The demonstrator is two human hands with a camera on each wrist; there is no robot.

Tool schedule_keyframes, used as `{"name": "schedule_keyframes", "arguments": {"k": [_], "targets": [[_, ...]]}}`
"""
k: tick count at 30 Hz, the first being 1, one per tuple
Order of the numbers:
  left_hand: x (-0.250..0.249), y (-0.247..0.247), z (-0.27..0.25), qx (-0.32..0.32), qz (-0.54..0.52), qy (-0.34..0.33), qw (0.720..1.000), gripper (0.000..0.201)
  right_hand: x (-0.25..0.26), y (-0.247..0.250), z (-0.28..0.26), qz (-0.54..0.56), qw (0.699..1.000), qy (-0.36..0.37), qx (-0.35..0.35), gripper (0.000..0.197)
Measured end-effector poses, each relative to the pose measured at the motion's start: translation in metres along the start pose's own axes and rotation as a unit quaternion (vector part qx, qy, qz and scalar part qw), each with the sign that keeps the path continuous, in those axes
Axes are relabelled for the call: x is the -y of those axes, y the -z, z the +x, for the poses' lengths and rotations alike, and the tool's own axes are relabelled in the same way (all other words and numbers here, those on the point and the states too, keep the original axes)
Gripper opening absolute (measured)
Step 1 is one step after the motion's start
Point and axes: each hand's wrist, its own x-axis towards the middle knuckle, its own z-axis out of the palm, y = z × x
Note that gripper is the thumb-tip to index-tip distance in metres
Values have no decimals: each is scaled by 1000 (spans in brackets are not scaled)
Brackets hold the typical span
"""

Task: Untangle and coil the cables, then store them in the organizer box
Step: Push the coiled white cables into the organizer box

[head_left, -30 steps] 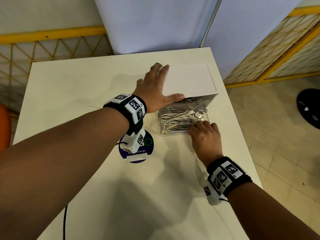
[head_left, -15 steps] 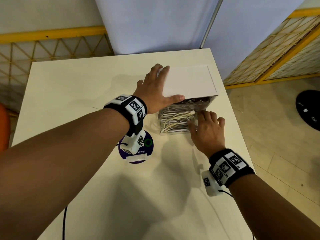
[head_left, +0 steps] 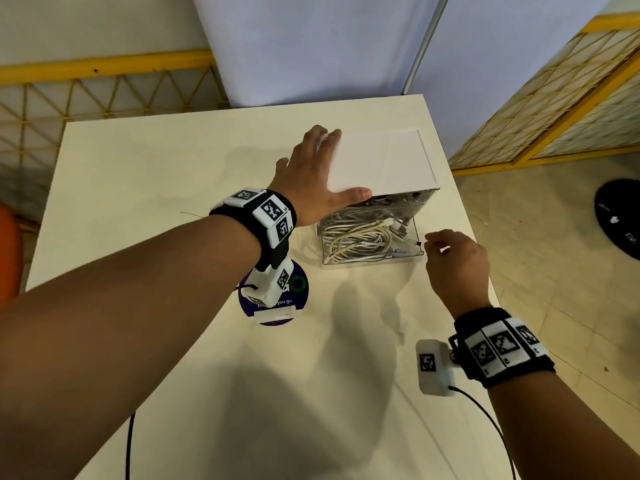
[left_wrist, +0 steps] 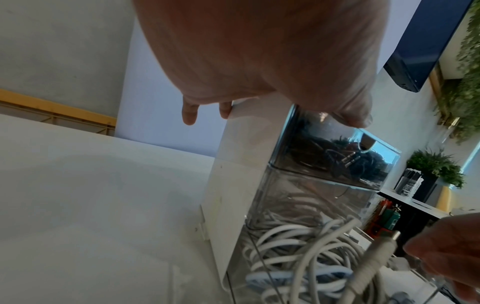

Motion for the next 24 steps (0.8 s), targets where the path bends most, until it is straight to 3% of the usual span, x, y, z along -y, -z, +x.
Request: {"name": "schedule_keyframes", "arguments": {"k": [6,12,19,21,24], "targets": [[1,0,1,-1,2,-5,1000,109,0,-2,2,-7,999,32,22,17],[2,-1,1,-1,-1,2,1000,114,12,-7,4,-110,990,89,26,7],[3,-2,1,-1,-4,-3,1000,109,23,-11,12,-223,970,68,71,19],[3,-2,1,-1,-4,-5,1000,108,30,-9,12,-234,967,87,44,20],[3,-2,1,-3,-4,-4,1000,109,47,-3,1,-135,972,181,-62,15]]}}
